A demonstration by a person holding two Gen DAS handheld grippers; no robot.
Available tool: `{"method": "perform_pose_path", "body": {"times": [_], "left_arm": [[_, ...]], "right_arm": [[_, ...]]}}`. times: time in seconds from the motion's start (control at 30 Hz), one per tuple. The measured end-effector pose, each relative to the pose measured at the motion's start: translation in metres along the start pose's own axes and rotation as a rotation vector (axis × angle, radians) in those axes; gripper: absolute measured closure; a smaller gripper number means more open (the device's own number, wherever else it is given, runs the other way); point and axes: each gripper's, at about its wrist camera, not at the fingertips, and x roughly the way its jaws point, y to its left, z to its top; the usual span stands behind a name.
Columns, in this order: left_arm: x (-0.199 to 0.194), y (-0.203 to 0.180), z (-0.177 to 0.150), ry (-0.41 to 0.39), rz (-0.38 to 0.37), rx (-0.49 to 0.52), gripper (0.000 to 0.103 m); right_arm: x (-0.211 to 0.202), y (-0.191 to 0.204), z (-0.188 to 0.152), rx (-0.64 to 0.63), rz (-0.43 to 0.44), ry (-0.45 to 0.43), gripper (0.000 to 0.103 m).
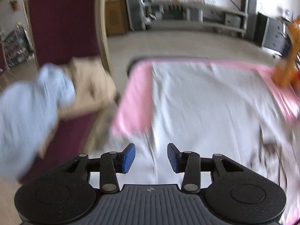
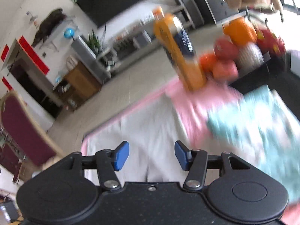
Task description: Fold clothes
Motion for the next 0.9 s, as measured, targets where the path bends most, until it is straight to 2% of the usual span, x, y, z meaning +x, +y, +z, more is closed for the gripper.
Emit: {"method": "perform_pose_path", "body": {"times": [0.1, 0.17, 0.2, 0.23, 0.3, 0.47, 0.6, 0.67, 0.73, 0.83, 0.9], "left_arm": [[0.004, -0.007, -0.046, 0.052, -0.061, -0.043, 0.062], [0.003, -0.016, -0.069, 0.093, -0.094, -0.034, 0.062], [0.001, -0.021, -0.074, 0.100, -0.082, -0.013, 0.062], [-0.001, -0.027, -0.078, 0.095, -0.052, 0.010, 0.062], [0.001, -0.033, -0.083, 0.080, -0.007, 0.042, 0.062], [0.005, -0.036, -0.089, 0.076, -0.018, 0.045, 0.062], [0.006, -0.045, -0.094, 0.076, -0.036, 0.103, 0.062], [0.004, -0.048, -0.097, 0.080, -0.061, 0.126, 0.062], [0.003, -0.051, -0.100, 0.083, -0.055, 0.154, 0.062], [0.001, -0.053, -0.104, 0.089, -0.052, 0.172, 0.062], [0.000, -0.052, -0.106, 0.100, -0.070, 0.172, 0.063]], "right_arm": [[0.003, -0.018, -0.054, 0.047, 0.039, 0.111, 0.051], [0.004, -0.028, -0.081, 0.081, 0.063, 0.134, 0.051], [0.002, -0.032, -0.097, 0.069, 0.085, 0.120, 0.051], [0.005, -0.031, -0.102, 0.040, 0.054, 0.126, 0.051], [0.011, -0.029, -0.112, -0.017, -0.010, 0.140, 0.071], [0.022, -0.014, -0.123, -0.119, 0.053, 0.162, 0.073], [0.034, 0.003, -0.139, -0.205, 0.142, 0.272, 0.073], [0.037, 0.011, -0.149, -0.272, 0.147, 0.321, 0.073], [0.038, 0.018, -0.160, -0.349, 0.105, 0.336, 0.073], [0.039, 0.015, -0.164, -0.370, 0.061, 0.325, 0.075], [0.031, 0.011, -0.162, -0.349, 0.076, 0.312, 0.080]]}}
